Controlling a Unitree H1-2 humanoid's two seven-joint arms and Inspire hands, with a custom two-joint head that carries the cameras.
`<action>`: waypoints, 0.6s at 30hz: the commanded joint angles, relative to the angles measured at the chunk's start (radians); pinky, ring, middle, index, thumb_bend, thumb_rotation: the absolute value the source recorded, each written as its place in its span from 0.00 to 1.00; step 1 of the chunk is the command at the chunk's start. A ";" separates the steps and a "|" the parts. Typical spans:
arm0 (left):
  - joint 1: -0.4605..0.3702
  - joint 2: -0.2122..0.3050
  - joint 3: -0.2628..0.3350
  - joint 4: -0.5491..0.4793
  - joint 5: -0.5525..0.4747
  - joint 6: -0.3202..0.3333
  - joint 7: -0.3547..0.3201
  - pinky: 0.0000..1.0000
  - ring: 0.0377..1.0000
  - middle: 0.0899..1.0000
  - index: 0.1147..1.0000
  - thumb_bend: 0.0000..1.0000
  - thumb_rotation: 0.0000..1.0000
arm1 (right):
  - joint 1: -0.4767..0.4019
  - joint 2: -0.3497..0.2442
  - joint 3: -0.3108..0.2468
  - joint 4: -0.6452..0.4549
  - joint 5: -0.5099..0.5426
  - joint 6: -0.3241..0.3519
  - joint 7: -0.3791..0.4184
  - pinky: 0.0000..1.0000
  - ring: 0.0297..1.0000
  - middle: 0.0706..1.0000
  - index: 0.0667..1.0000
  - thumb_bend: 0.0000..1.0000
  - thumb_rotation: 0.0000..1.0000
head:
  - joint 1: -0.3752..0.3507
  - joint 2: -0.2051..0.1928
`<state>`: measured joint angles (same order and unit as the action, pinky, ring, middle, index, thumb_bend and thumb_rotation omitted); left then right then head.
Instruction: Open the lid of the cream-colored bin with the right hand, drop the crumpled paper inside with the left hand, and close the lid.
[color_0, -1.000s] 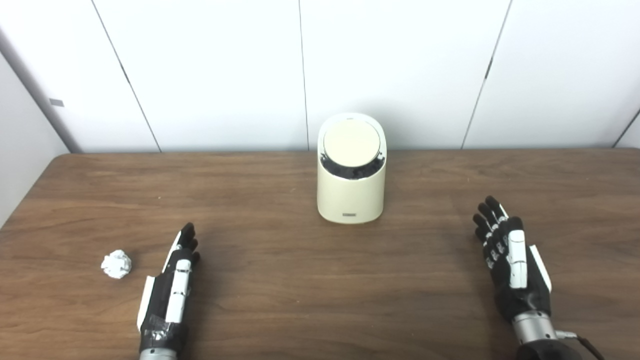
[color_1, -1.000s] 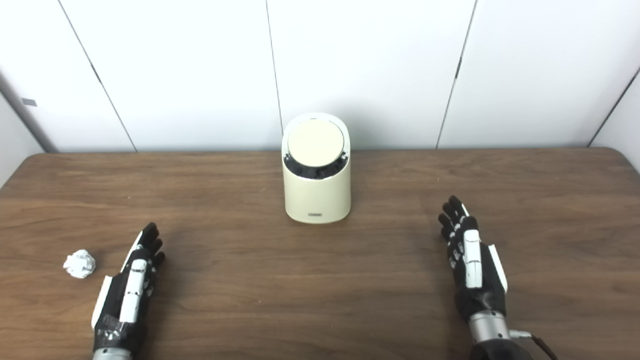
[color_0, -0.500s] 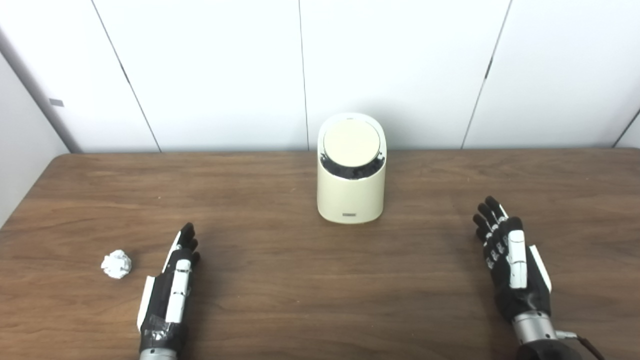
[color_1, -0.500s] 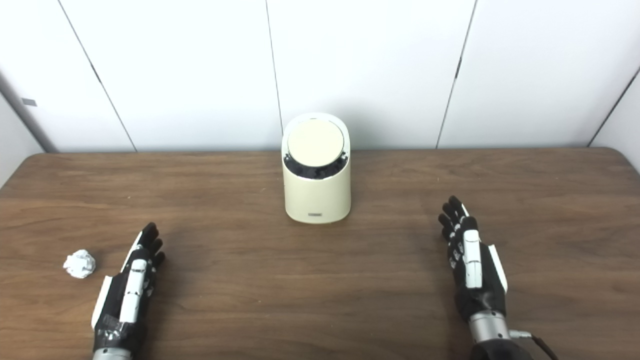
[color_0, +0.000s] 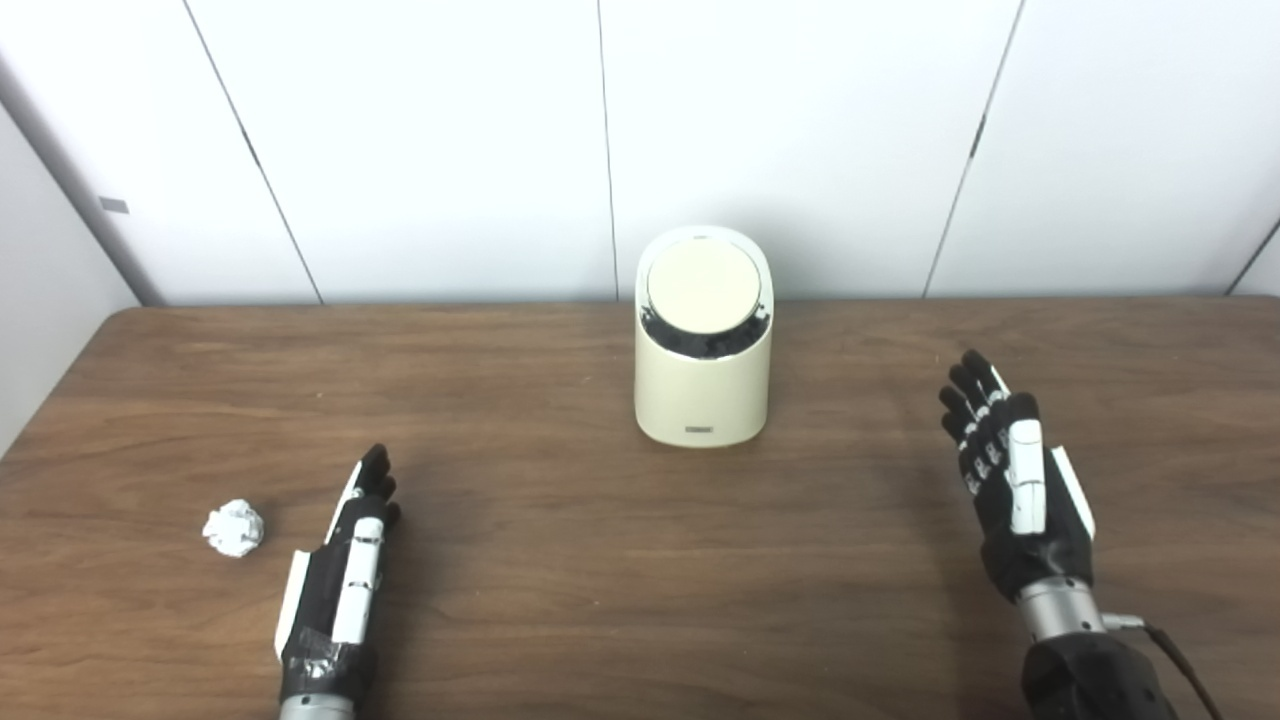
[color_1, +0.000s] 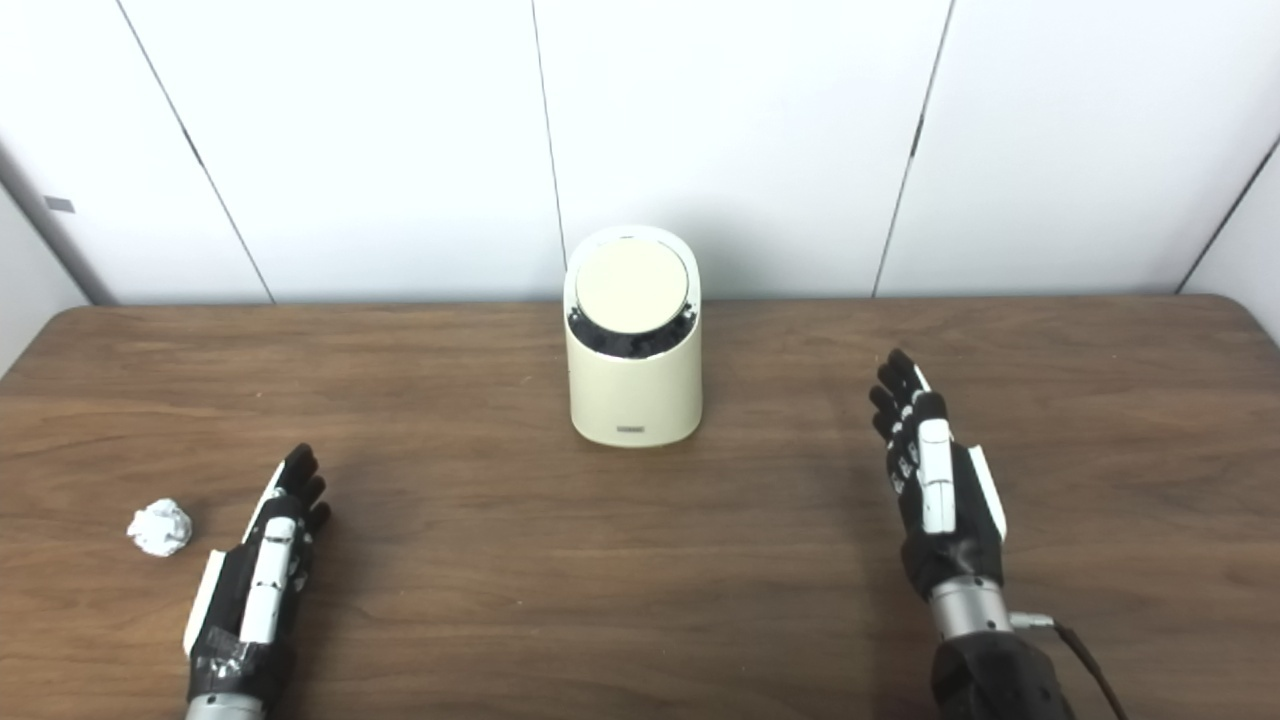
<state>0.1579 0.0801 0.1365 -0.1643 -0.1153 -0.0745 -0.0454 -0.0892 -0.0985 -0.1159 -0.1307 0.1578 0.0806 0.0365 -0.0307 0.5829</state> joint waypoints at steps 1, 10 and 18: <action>-0.011 -0.004 -0.006 0.027 0.004 -0.032 0.004 1.00 1.00 1.00 0.99 0.40 0.88 | -0.053 -0.032 -0.006 -0.025 0.007 -0.010 0.017 1.00 0.98 0.97 0.96 0.60 1.00 | 0.001 -0.001; -0.024 -0.009 -0.013 0.062 0.001 -0.067 -0.003 1.00 1.00 1.00 0.99 0.36 0.89 | -0.167 -0.102 0.009 0.001 -0.024 0.027 0.029 0.99 0.98 0.97 0.96 0.64 1.00 | 0.005 -0.011; -0.029 -0.019 -0.013 0.068 -0.006 -0.063 0.001 1.00 1.00 1.00 0.99 0.37 0.90 | -0.287 -0.117 0.059 -0.011 -0.110 0.113 0.026 0.98 0.97 0.97 0.95 0.65 0.90 | 0.007 -0.013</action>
<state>0.1249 0.0753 0.1328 -0.1298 -0.1159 -0.1097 -0.0470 -0.3102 -0.1978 -0.0634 -0.1036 0.0632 0.1996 0.0577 -0.0245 0.5691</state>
